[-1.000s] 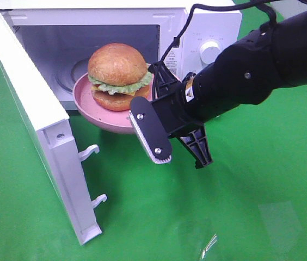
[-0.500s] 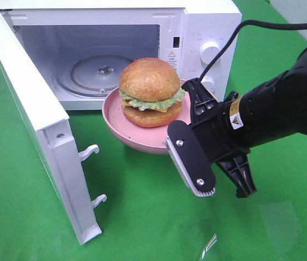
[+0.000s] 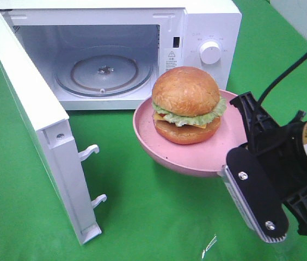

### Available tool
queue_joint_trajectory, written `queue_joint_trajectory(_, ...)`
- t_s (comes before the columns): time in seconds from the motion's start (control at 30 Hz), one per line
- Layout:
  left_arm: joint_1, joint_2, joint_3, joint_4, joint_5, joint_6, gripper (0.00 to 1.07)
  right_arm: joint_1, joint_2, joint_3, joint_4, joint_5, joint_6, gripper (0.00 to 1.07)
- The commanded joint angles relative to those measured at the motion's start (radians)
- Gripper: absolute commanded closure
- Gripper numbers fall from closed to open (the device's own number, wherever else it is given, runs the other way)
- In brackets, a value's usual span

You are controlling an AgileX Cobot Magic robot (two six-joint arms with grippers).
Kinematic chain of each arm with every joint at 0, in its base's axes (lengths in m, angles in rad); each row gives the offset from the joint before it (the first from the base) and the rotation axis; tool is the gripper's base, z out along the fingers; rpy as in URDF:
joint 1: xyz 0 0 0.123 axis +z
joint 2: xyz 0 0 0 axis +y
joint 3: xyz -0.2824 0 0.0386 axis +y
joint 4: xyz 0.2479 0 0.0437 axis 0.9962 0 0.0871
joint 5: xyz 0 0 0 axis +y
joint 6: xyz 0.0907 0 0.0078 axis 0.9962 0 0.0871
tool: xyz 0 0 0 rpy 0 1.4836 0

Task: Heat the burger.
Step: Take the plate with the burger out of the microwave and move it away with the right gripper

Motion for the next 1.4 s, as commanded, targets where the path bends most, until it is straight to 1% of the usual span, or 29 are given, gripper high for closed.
queue_joint_trajectory(0.03,0.005,-0.015,0.003,-0.001,-0.008,0.001,0.09,-0.002,-0.101,0.026,-0.03,-0.003,0.048,1.07)
queue_joint_trajectory(0.07,0.005,-0.015,0.003,-0.001,-0.008,0.001,0.09,-0.002,-0.101,0.026,-0.03,-0.003,0.048,1.07)
queue_joint_trajectory(0.13,0.005,-0.015,0.003,-0.001,-0.008,0.001,0.09,-0.002,-0.178,0.053,-0.067,0.059,0.118,1.07)
queue_joint_trajectory(0.17,0.005,-0.015,0.003,-0.001,-0.008,0.001,0.09,-0.002,-0.178,0.053,-0.067,0.059,0.118,1.07)
queue_joint_trajectory(0.2,0.005,-0.015,0.003,-0.001,-0.008,0.001,0.09,-0.002,-0.212,0.06,-0.1,0.105,0.152,1.07)
queue_joint_trajectory(0.3,0.005,-0.015,0.003,-0.001,-0.008,0.001,0.09,-0.002,-0.237,0.062,-0.127,0.144,0.199,1.07)
queue_joint_trajectory(0.33,0.005,-0.015,0.003,-0.001,-0.008,0.001,0.09,-0.002,-0.261,0.062,-0.154,0.177,0.259,1.07)
queue_joint_trajectory(0.37,0.005,-0.015,0.003,-0.001,-0.008,0.001,0.09,-0.002,-0.261,0.062,-0.154,0.177,0.259,1.07)
queue_joint_trajectory(0.4,0.005,-0.015,0.003,-0.001,-0.008,0.001,0.09,-0.002,-0.278,0.062,-0.179,0.208,0.321,1.07)
queue_joint_trajectory(0.43,0.005,-0.015,0.003,-0.001,-0.008,0.001,0.09,-0.002,-0.278,0.062,-0.179,0.208,0.321,1.07)
queue_joint_trajectory(0.5,0.005,-0.015,0.003,-0.001,-0.008,0.001,0.09,-0.002,-0.296,0.062,-0.212,0.262,0.401,1.07)
queue_joint_trajectory(0.8,0.005,-0.015,0.003,-0.001,-0.008,0.001,0.09,-0.002,-0.303,0.062,-0.294,0.411,0.599,1.07)
queue_joint_trajectory(0.87,0.005,-0.015,0.003,-0.001,-0.008,0.001,0.09,-0.002,-0.303,0.062,-0.354,0.451,0.738,1.07)
queue_joint_trajectory(0.9,0.005,-0.015,0.003,-0.001,-0.008,0.001,0.09,-0.002,-0.303,0.062,-0.354,0.451,0.738,1.07)
queue_joint_trajectory(0.93,0.005,-0.015,0.003,-0.001,-0.008,0.001,0.09,-0.002,-0.303,0.062,-0.392,0.471,0.831,1.07)
queue_joint_trajectory(0.97,0.005,-0.015,0.003,-0.001,-0.008,0.001,0.09,-0.002,-0.303,0.062,-0.392,0.471,0.831,1.07)
queue_joint_trajectory(1.0,0.005,-0.015,0.003,-0.001,-0.008,0.001,0.09,-0.002,-0.303,0.062,-0.428,0.493,0.927,1.07)
queue_joint_trajectory(1.03,0.005,-0.015,0.003,-0.001,-0.008,0.001,0.09,-0.002,-0.303,0.062,-0.428,0.493,0.927,1.07)
queue_joint_trajectory(1.07,0.005,-0.015,0.003,-0.001,-0.008,0.001,0.09,-0.002,-0.303,0.062,-0.453,0.512,1.0,1.07)
queue_joint_trajectory(1.17,0.005,-0.015,0.003,-0.001,-0.008,0.001,0.09,-0.002,-0.303,0.062,-0.474,0.531,1.063,1.07)
queue_joint_trajectory(1.2,0.005,-0.015,0.003,-0.001,-0.008,0.001,0.09,-0.002,-0.3,0.062,-0.503,0.544,1.113,1.07)
queue_joint_trajectory(1.3,0.005,-0.015,0.003,-0.001,-0.008,0.001,0.09,-0.002,-0.3,0.062,-0.532,0.552,1.164,1.07)
queue_joint_trajectory(1.37,0.005,-0.015,0.003,-0.001,-0.008,0.001,0.09,-0.002,-0.3,0.062,-0.578,0.557,1.266,1.07)
queue_joint_trajectory(1.4,0.005,-0.015,0.003,-0.001,-0.008,0.001,0.09,-0.002,-0.3,0.062,-0.578,0.557,1.266,1.07)
